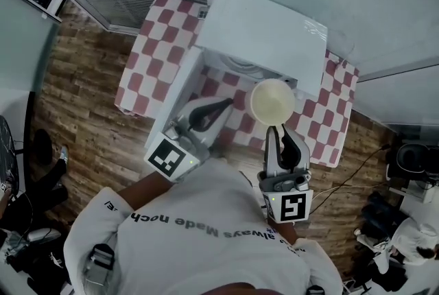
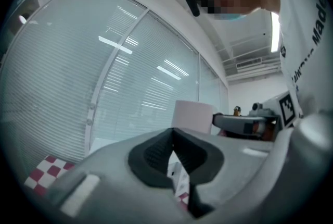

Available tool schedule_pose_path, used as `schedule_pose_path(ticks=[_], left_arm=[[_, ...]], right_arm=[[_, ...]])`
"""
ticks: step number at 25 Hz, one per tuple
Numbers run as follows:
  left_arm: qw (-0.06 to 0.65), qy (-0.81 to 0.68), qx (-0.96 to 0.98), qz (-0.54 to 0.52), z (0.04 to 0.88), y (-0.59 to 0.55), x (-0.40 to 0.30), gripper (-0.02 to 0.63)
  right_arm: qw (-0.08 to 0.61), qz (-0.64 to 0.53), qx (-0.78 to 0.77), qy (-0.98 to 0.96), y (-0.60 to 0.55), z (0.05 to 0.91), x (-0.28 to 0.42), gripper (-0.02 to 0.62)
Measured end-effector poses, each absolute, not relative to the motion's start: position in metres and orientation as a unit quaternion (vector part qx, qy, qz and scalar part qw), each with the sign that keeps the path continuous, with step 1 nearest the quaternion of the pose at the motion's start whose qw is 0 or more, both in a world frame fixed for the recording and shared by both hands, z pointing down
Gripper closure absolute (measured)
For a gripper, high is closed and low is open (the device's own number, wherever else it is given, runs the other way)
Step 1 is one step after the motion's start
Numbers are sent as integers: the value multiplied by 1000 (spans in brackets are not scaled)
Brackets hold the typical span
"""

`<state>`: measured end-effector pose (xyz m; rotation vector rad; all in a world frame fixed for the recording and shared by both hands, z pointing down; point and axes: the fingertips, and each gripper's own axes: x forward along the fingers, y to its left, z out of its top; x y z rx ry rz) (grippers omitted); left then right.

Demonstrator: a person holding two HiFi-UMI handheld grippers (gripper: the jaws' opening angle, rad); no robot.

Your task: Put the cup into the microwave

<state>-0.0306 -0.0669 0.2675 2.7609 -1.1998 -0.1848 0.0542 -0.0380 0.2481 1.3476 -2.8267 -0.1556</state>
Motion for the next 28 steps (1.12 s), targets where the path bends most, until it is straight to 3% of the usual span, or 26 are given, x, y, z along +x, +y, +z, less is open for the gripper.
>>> schedule_pose_path(ticks=[15, 28], left_arm=[[57, -388, 918, -62, 266, -89, -47, 601], [60, -396, 915, -55, 264, -91, -4, 601]], right_arm=[[-23, -45, 449, -892, -66, 237, 30, 558], [-24, -49, 442, -895, -65, 233, 74, 558]])
